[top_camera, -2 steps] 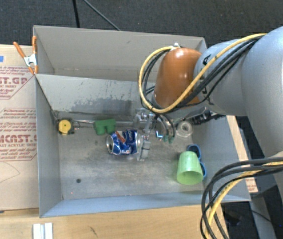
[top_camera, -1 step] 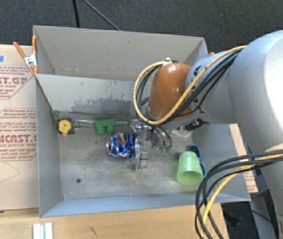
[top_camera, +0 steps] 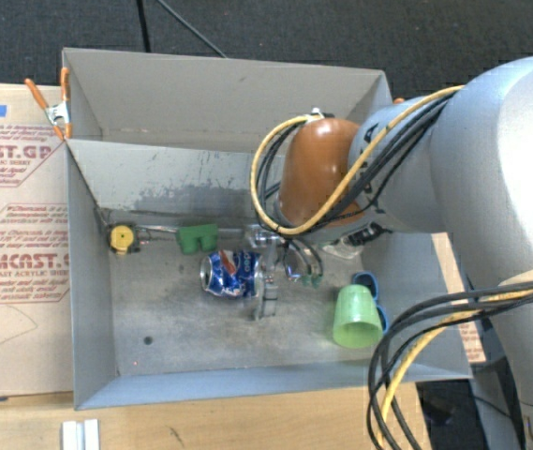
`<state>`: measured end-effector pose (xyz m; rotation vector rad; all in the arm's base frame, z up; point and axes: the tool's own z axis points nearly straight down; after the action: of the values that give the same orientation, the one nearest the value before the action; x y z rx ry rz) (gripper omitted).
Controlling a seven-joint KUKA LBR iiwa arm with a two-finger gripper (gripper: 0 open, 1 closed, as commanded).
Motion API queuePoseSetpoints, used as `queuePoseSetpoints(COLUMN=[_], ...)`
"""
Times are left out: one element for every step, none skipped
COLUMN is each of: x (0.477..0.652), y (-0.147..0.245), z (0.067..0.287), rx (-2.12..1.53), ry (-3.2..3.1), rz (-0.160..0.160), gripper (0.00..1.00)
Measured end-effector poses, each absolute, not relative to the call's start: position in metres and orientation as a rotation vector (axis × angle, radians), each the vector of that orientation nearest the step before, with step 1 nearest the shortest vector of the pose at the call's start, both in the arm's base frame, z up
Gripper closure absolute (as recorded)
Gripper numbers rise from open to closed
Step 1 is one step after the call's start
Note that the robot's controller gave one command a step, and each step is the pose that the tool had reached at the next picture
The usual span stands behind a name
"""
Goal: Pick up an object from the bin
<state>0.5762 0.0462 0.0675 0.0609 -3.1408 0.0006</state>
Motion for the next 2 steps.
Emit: queuePoseSetpoints(x=[0.5762,0.5767], y=[0.0461,0.0464], z=[0.0677,0.0703], rx=[0.061,0.061], ry=[-3.141,-3.143], rz=[0.001,0.000], gripper=[1.00,1.00])
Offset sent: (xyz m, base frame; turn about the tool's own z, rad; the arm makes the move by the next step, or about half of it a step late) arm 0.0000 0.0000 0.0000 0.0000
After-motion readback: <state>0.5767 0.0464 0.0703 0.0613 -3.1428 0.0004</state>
